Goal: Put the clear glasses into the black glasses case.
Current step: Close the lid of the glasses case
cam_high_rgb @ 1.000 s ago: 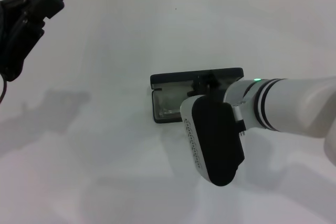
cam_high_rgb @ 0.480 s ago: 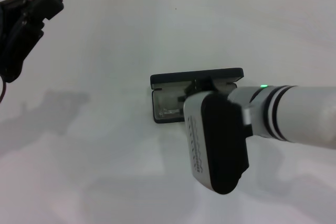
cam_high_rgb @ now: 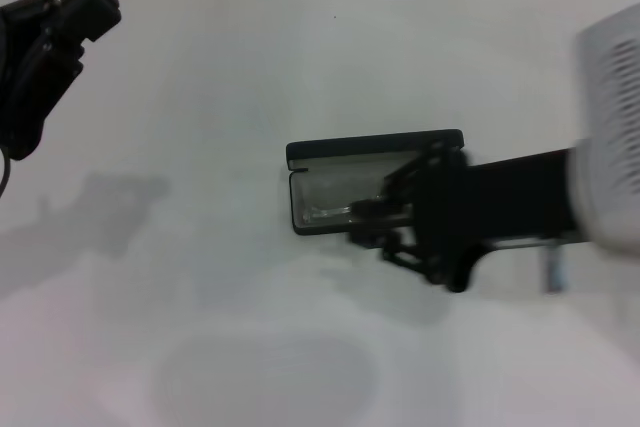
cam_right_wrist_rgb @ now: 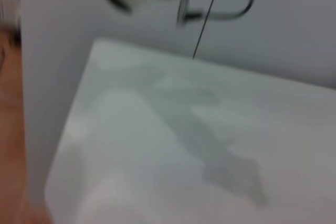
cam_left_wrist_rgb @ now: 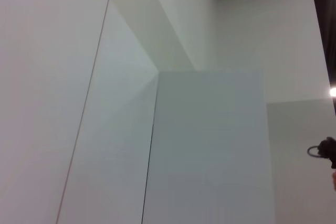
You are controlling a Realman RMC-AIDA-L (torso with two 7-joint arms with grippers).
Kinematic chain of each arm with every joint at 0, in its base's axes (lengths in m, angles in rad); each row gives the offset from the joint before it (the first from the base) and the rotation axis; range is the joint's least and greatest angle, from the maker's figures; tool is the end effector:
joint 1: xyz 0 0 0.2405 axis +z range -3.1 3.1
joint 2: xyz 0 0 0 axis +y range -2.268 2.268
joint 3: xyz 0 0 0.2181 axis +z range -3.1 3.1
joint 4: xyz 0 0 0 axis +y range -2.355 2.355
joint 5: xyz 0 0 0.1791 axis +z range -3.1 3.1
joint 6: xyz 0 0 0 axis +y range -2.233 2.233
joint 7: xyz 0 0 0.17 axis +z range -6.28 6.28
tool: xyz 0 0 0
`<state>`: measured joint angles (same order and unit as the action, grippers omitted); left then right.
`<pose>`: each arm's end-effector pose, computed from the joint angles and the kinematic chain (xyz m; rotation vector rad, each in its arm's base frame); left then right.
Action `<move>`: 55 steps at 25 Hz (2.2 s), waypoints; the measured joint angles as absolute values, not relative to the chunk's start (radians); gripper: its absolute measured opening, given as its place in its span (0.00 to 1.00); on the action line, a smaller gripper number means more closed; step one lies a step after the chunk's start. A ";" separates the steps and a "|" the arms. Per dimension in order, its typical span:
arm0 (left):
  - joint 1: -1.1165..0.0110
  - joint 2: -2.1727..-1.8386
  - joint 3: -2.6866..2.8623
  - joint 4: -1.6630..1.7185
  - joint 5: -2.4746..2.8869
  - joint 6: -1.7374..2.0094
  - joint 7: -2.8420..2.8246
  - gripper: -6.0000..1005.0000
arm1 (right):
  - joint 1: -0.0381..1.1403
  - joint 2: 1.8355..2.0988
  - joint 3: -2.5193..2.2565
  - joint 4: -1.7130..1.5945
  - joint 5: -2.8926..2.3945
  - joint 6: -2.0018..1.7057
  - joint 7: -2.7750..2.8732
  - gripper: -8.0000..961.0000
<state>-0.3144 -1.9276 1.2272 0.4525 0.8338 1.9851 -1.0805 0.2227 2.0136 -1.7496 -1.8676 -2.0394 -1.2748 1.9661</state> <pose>-0.1687 0.2367 0.0888 -2.2695 -0.1892 -1.6932 0.0711 0.2320 -0.0220 -2.8906 -0.2469 0.1883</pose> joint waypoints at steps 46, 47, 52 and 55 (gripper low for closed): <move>-0.758 -2.085 1.252 0.485 1.613 1.127 -1.395 0.26 | 0.123 2.007 -0.470 -0.944 -1.638 -1.823 1.420 0.19; -0.755 -2.085 1.251 0.484 1.613 1.127 -1.396 0.26 | 0.125 2.007 -0.472 -0.941 -1.639 -1.822 1.420 0.19; -0.741 -2.084 1.248 0.480 1.614 1.126 -1.404 0.26 | 0.134 2.007 -0.475 -0.930 -1.641 -1.816 1.419 0.19; -0.737 -2.084 1.250 0.477 1.614 1.127 -1.404 0.26 | 0.134 2.006 -0.475 -0.929 -1.641 -1.814 1.418 0.19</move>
